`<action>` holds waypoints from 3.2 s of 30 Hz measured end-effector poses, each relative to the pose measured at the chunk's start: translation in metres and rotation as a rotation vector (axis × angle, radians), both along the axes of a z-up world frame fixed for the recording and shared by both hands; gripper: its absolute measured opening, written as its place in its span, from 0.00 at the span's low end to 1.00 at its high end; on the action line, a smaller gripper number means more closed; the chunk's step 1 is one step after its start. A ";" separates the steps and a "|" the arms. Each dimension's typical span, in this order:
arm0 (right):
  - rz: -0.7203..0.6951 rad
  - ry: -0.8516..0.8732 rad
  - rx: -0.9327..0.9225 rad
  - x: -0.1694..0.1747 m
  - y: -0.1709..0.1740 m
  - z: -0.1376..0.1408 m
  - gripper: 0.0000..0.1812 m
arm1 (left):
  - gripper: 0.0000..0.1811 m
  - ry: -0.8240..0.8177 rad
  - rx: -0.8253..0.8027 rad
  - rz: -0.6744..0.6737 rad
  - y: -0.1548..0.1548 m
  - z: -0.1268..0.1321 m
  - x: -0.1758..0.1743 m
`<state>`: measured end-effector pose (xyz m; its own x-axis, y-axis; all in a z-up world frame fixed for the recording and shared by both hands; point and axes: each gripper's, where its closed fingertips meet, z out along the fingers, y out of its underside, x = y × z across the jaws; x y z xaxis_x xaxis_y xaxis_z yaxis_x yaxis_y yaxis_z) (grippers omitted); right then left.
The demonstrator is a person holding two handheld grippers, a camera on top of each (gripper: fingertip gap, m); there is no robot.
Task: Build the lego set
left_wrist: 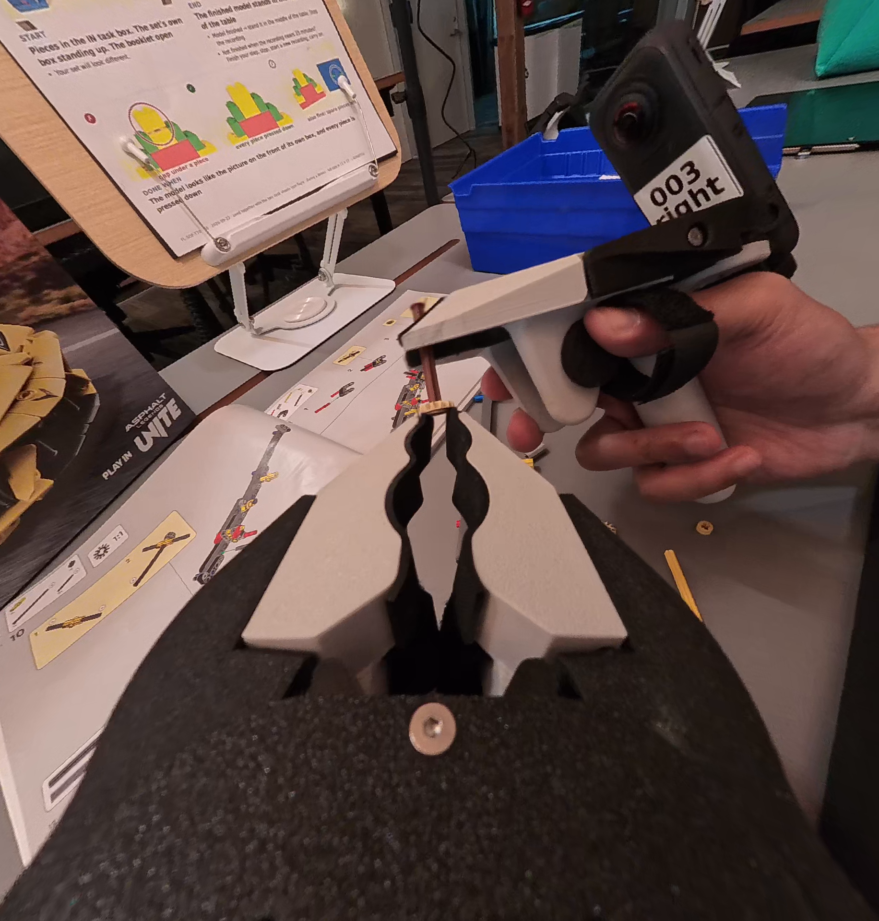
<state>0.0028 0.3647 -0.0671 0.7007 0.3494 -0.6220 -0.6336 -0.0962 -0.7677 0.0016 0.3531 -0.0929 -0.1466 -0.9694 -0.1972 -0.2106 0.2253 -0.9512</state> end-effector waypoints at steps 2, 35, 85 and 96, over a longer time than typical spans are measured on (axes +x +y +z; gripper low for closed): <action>0.002 -0.016 -0.009 -0.007 0.003 -0.004 0.00 | 0.02 0.004 0.004 -0.020 -0.005 -0.001 0.000; 0.037 -0.216 -0.087 -0.011 -0.002 -0.020 0.01 | 0.02 0.003 0.384 0.007 0.014 -0.010 -0.004; 0.211 -0.522 -0.170 -0.015 -0.028 -0.040 0.02 | 0.01 -0.067 0.859 -0.113 0.001 -0.031 -0.011; 0.207 -0.540 -0.188 -0.017 -0.027 -0.045 0.02 | 0.01 -0.048 0.834 -0.102 -0.001 -0.033 -0.010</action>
<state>-0.0139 0.3375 -0.1118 0.8635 0.4308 -0.2622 -0.1131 -0.3412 -0.9332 -0.0083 0.3525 -0.1261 -0.1985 -0.4853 -0.8515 -0.1144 0.8743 -0.4717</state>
